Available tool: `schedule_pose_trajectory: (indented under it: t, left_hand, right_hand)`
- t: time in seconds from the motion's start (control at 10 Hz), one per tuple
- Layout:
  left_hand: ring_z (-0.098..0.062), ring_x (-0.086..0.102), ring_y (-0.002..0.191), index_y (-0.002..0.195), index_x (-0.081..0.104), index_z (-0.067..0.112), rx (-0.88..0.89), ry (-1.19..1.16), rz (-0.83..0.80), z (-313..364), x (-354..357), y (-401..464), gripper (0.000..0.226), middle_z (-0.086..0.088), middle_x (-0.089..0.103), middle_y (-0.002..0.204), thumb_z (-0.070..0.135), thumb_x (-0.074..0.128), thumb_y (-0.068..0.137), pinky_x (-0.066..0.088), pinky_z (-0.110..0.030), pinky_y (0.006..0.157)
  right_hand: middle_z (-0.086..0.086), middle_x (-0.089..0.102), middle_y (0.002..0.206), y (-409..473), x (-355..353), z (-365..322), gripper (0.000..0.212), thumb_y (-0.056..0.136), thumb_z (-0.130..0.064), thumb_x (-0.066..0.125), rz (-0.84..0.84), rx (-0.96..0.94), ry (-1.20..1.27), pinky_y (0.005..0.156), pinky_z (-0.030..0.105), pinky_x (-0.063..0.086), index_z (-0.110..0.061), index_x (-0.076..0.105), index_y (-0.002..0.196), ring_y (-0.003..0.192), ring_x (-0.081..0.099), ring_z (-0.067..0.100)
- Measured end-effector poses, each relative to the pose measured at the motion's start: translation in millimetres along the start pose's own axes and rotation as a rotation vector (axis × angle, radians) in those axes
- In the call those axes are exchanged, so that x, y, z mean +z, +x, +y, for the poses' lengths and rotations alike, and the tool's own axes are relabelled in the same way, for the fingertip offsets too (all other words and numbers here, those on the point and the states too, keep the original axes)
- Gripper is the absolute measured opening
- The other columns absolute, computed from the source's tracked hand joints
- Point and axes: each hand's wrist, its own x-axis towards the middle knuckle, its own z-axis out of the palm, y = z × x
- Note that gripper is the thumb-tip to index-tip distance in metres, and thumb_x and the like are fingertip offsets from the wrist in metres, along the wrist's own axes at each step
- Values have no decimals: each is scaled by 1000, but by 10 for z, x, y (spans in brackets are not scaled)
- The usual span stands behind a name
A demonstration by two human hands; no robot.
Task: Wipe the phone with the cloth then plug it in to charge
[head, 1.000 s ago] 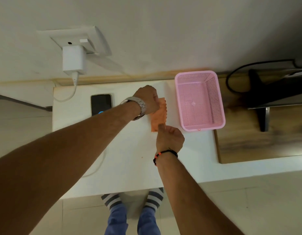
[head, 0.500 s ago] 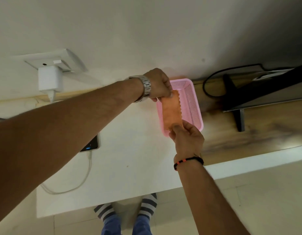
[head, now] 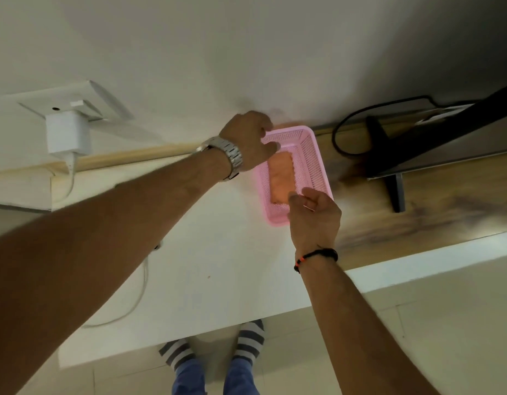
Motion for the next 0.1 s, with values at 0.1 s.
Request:
schedule_pose_trajectory:
  t: [0.1]
  left_hand:
    - [-18, 70, 95, 119, 70, 18, -62, -143, 49, -177, -4, -377, 40, 0, 73, 111, 41, 78, 86, 54, -27, 90]
  right_hand:
    - [-1, 75, 88, -223, 7, 58, 11, 84, -17, 74, -68, -84, 25, 80, 44, 61, -17, 75, 95, 85, 71, 22]
